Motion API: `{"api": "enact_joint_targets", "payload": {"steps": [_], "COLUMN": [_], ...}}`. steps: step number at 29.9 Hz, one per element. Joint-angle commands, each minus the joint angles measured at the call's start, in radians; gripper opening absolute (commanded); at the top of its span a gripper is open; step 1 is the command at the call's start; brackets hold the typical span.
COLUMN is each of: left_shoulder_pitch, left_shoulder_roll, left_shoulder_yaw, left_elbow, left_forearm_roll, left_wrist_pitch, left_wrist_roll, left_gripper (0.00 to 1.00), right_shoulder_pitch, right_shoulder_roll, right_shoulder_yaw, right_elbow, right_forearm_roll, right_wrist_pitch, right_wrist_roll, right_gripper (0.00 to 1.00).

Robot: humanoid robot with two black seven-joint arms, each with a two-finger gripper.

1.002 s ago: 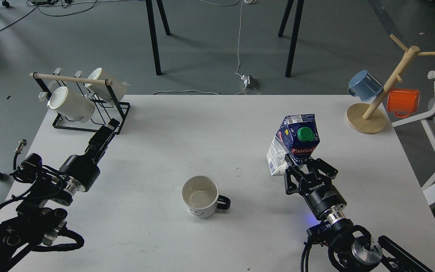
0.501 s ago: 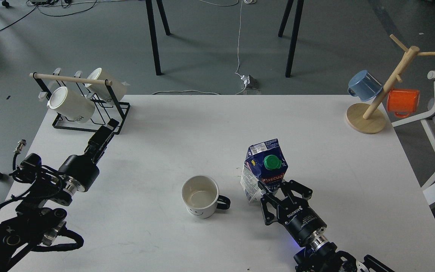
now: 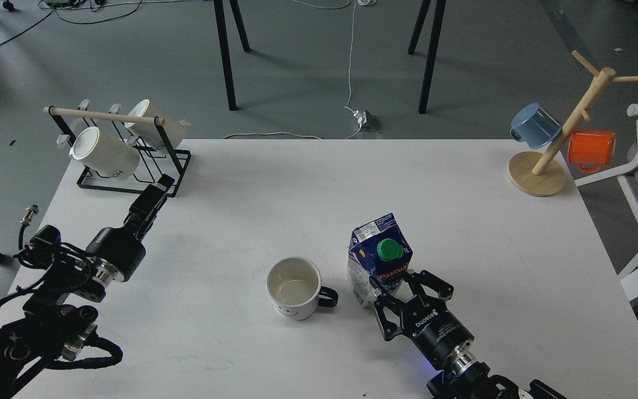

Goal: Place cup and milk with both arms
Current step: 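Open the right gripper and withdraw it from the carton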

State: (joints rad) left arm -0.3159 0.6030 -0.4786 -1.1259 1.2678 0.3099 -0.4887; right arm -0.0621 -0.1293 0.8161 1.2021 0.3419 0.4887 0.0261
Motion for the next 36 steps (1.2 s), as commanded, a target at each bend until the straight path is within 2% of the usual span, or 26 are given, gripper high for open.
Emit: {"api": "enact_joint_targets", "payload": {"steps": [1,2,14,20,23,25,29,32,36], "left_shoulder_pitch": [0.0,0.0,-0.002,-0.002,-0.002,-0.002,-0.002,-0.003,-0.009], "left_shoulder_roll": [0.0,0.001,0.001,0.003,0.003,0.003,0.001,0.001,0.004], "left_shoulder_yaw": [0.0,0.0,0.0,-0.005,-0.006,-0.012,-0.014,-0.014,-0.023], "left_elbow": [0.0,0.0,0.0,0.0,0.0,0.0,0.001,0.001,-0.002], "left_forearm_roll": [0.001,-0.001,-0.001,-0.001,-0.001,-0.004,-0.005,-0.005,-0.005], "left_wrist_pitch": [0.0,0.0,0.0,0.0,0.0,0.0,0.0,0.001,0.003], "left_wrist_roll": [0.0,0.0,0.0,0.0,0.0,0.0,0.0,0.0,0.0], "left_gripper": [0.67,0.67,0.67,0.67,0.67,0.67,0.67,0.67,0.67], "right_shoulder_pitch": [-0.007,-0.007,-0.099,-0.166,-0.186,-0.189,-0.185,-0.151,0.014], "right_shoulder_roll": [-0.001,-0.001,-0.055,-0.191,-0.309,-0.392,-0.475,-0.535,-0.607], "right_shoulder_yaw": [0.003,0.003,0.0,0.005,0.023,0.066,0.204,0.293,0.299], "right_elbow": [0.005,0.008,0.047,0.053,0.041,0.025,-0.002,-0.001,-0.003], "right_forearm_roll": [0.0,0.0,-0.006,-0.021,-0.021,-0.021,-0.023,-0.023,-0.023], "right_wrist_pitch": [0.0,0.0,0.0,0.0,0.0,0.0,0.0,0.0,0.0], "right_wrist_roll": [0.0,0.0,-0.006,-0.006,-0.002,0.003,0.008,0.006,0.006], "right_gripper": [0.9,0.95,0.97,0.97,0.97,0.97,0.97,0.97,0.97]}}
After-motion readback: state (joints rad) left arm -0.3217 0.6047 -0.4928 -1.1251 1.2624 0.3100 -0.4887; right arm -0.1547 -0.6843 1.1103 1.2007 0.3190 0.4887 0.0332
